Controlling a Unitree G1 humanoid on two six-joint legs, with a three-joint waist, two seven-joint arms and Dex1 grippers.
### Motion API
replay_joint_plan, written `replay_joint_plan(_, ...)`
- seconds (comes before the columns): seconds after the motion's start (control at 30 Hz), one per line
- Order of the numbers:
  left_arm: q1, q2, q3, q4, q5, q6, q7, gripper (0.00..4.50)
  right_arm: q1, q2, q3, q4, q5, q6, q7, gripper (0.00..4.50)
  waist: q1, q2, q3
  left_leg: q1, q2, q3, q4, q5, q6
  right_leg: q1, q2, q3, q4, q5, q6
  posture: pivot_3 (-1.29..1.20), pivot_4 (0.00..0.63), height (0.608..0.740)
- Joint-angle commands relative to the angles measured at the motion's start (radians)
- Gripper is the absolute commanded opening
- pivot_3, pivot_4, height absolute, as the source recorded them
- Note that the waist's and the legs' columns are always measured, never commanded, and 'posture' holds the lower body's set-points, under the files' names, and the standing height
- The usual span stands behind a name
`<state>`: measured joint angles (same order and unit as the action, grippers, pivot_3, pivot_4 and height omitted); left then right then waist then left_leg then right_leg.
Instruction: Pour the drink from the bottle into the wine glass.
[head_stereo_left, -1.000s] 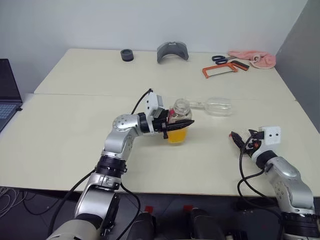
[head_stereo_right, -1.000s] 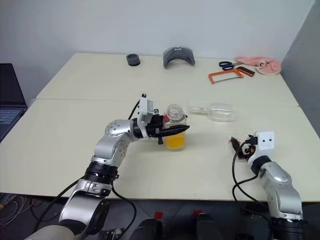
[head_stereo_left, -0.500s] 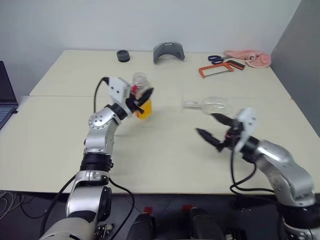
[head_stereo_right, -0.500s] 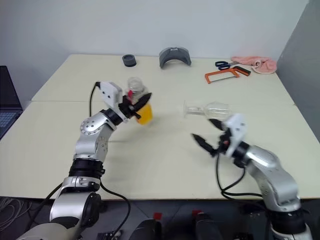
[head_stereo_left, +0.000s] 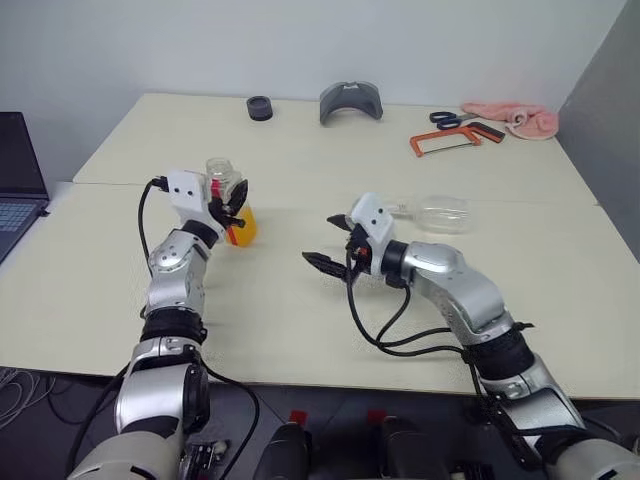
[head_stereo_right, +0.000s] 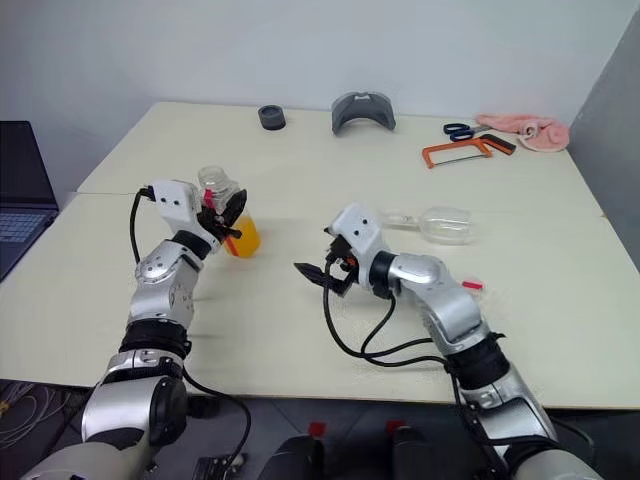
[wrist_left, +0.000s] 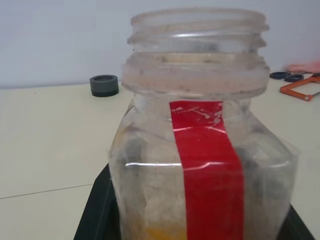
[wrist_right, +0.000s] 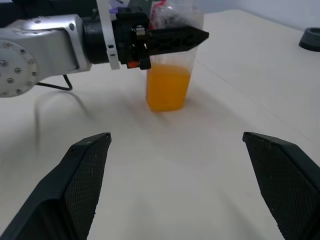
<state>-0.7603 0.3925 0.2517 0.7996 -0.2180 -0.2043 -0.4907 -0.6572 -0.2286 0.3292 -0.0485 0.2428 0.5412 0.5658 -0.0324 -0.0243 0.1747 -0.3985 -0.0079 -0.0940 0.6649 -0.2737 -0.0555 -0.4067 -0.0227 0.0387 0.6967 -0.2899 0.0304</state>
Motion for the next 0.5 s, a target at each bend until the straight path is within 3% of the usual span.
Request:
replay_joint_plan(0.03,-0.036,0.012,0.0,0.037,0.026,-0.077,0.035,1.58,-0.043,0.029,-0.018,0.021,-0.038,-0.034,-0.025,4.5,-0.001,0.0,0.0,0.0,0.0,0.0,0.0,0.0,0.0,0.0,0.0,0.0,0.0,0.0,0.0,0.0,0.15,0.74)
replay_joint_plan(0.17,-0.038,-0.002,-0.009,0.07,0.048,-0.139,0.073,1.58,-0.048,0.055,-0.031,0.019,-0.047,-0.034,-0.031,4.5,-0.002,0.0,0.0,0.0,0.0,0.0,0.0,0.0,0.0,-0.001,0.0,0.0,0.001,0.0,0.0,0.0,0.15,0.74)
replay_joint_plan(0.47,-0.019,-0.029,-0.01,0.076,0.043,-0.171,0.092,4.47,-0.02,0.06,-0.044,-0.028,-0.051,-0.003,-0.031,4.5,-0.004,0.0,0.0,0.0,0.0,0.0,0.0,0.0,0.001,-0.001,0.0,0.0,0.001,0.0,0.0,0.0,0.15,0.74)
replay_joint_plan(0.5,-0.015,-0.031,-0.011,0.072,0.043,-0.17,0.091,4.49,-0.017,0.06,-0.045,-0.033,-0.05,0.001,-0.031,4.5,-0.004,0.0,0.0,0.0,0.0,0.0,0.0,0.0,0.001,-0.001,0.0,0.0,0.001,0.0,0.0,0.0,0.15,0.74)
